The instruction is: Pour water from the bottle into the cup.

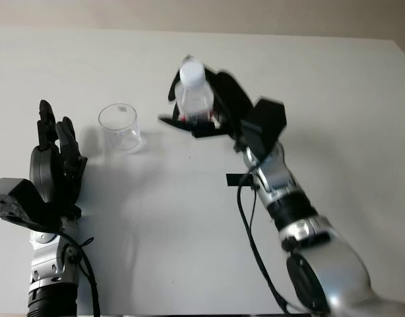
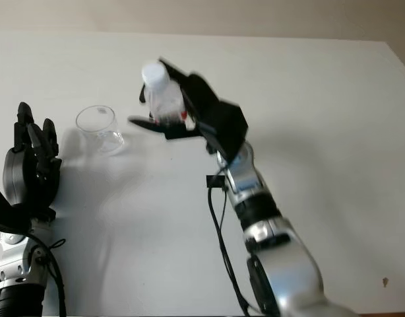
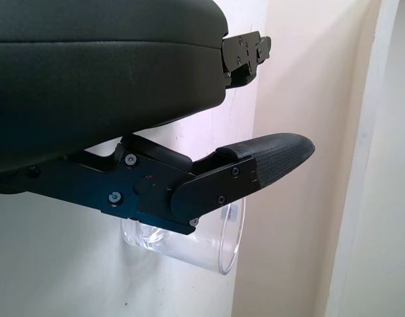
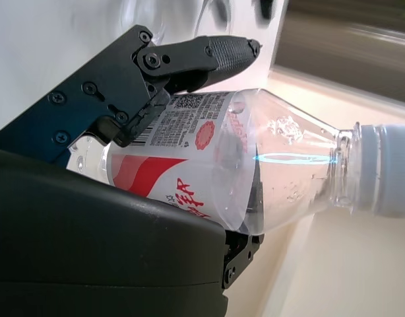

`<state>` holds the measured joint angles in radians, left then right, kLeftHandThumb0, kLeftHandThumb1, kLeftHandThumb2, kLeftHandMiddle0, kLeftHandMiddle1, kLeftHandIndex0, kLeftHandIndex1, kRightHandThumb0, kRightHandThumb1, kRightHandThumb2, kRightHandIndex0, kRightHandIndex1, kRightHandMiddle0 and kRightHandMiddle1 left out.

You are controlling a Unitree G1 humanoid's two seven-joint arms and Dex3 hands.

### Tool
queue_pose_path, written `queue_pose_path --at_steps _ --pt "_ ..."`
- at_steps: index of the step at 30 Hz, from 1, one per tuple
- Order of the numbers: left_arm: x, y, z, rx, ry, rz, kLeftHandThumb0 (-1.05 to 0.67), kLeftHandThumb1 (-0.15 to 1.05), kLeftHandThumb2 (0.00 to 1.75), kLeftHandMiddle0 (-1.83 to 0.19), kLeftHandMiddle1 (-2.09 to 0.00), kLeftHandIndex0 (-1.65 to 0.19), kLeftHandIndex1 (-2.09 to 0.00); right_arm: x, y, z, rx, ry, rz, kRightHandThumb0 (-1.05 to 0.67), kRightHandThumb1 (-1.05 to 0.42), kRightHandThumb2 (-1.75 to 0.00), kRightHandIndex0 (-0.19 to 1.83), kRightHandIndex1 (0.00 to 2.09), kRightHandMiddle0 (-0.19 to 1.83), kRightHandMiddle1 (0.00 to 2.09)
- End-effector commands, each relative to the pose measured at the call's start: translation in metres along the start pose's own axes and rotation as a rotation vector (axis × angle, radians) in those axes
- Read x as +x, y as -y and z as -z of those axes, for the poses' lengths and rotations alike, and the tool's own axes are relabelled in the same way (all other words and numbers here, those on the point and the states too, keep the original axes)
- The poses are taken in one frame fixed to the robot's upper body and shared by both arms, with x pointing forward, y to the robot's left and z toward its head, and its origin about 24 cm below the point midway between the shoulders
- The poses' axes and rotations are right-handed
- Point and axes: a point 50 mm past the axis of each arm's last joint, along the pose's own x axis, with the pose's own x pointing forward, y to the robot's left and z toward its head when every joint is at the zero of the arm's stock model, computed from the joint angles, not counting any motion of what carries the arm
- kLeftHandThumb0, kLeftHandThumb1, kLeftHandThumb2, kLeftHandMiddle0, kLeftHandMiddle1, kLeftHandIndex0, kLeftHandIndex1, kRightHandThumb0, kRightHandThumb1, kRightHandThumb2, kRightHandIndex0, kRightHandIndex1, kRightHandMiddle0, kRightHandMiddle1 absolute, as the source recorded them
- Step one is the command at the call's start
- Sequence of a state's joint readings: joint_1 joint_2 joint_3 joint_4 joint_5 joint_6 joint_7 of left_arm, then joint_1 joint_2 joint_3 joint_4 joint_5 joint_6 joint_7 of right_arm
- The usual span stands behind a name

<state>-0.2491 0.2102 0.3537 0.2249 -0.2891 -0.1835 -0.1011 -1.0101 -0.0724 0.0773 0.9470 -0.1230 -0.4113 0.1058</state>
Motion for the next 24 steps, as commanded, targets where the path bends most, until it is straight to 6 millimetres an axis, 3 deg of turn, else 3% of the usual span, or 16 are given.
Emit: queue_pose_path --at_steps 1,4,9,15,24 --pt "0.000 -0.001 -0.001 0.005 0.005 0.004 -0.70 1.05 0.75 0.07 -0.06 0.16 -0.05 0.011 0.008 -0.011 -0.057 0.014 0.031 -0.10 -0.99 -0.35 1.47 2.09 1.48 2.09" --pt "0.000 0.000 0.000 0.010 0.006 0.003 -0.70 1.05 0.75 0.06 -0.06 0.16 -0.05 0.022 0.010 -0.016 -0.144 -0.014 0.062 -0.11 -1.04 -0.25 1.34 2.09 1.34 2.09" --pt "-0.001 -0.001 0.001 0.006 0.004 0.009 -0.70 1.05 0.75 0.08 -0.05 0.17 -0.05 0.031 0.010 -0.023 -0.270 -0.046 0.093 -0.12 -1.03 -0.24 1.22 2.09 1.23 2.09" --pt "-0.001 0.000 0.002 -0.011 0.002 0.013 -0.71 1.05 0.74 0.09 -0.05 0.18 -0.04 0.040 0.002 -0.030 -0.531 -0.055 0.106 -0.12 -1.03 -0.17 1.09 2.09 0.99 2.09" --pt "0.000 0.004 0.005 -0.007 -0.013 0.007 -0.70 1.05 0.75 0.11 -0.05 0.19 -0.04 0.052 -0.011 -0.046 -0.663 -0.046 0.079 -0.16 -1.04 -0.14 1.06 2.09 0.76 2.09"
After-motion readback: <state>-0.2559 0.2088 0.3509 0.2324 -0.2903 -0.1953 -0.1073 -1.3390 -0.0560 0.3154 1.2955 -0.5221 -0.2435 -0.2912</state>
